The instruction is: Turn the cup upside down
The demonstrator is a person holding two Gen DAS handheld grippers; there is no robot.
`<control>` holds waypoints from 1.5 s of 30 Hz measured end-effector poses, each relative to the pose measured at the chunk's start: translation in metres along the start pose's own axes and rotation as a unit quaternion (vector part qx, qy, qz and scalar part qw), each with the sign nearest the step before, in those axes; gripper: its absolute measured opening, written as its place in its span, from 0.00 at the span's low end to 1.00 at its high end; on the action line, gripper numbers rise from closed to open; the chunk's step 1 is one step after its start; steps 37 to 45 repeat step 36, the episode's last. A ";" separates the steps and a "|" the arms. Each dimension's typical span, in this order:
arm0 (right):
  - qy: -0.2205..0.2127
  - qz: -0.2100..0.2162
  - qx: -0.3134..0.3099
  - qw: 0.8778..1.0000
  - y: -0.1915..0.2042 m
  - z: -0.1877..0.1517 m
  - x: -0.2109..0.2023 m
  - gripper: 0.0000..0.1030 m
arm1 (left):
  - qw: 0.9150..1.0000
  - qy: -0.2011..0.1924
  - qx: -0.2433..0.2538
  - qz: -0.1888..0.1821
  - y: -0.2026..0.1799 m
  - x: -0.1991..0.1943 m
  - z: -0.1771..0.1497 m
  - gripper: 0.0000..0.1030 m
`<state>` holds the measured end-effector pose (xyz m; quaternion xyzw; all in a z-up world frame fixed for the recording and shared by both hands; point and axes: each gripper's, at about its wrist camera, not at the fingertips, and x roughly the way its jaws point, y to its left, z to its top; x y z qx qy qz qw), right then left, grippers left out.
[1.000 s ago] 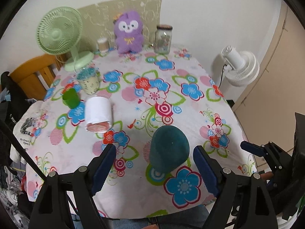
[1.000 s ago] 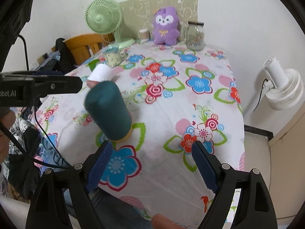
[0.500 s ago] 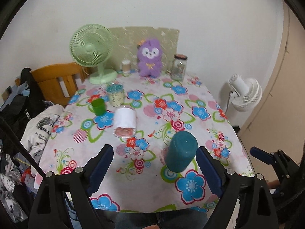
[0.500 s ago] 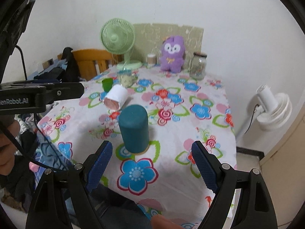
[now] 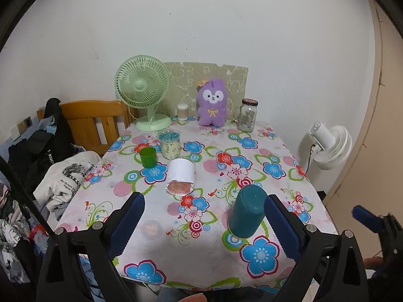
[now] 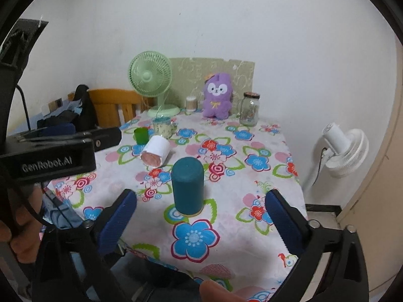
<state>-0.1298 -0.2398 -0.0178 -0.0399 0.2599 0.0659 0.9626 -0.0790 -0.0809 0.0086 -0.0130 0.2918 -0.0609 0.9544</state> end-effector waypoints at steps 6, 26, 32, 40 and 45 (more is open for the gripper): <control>-0.002 -0.021 0.000 1.000 0.005 -0.004 -0.008 1.00 | 0.999 -0.032 -0.003 0.019 0.008 -0.013 -0.009 1.00; -0.020 -0.077 0.025 0.997 -0.003 0.005 -0.016 1.00 | 0.997 -0.048 0.004 0.058 0.016 -0.016 -0.011 1.00; -0.026 -0.077 0.029 0.996 -0.005 0.007 -0.018 1.00 | 0.998 -0.045 0.006 0.048 0.016 -0.016 -0.012 1.00; -0.030 -0.082 0.025 0.996 -0.003 0.007 -0.019 1.00 | 0.998 -0.049 0.007 0.050 0.016 -0.017 -0.011 1.00; -0.030 -0.082 0.025 0.996 -0.003 0.007 -0.019 1.00 | 0.998 -0.049 0.007 0.050 0.016 -0.017 -0.011 1.00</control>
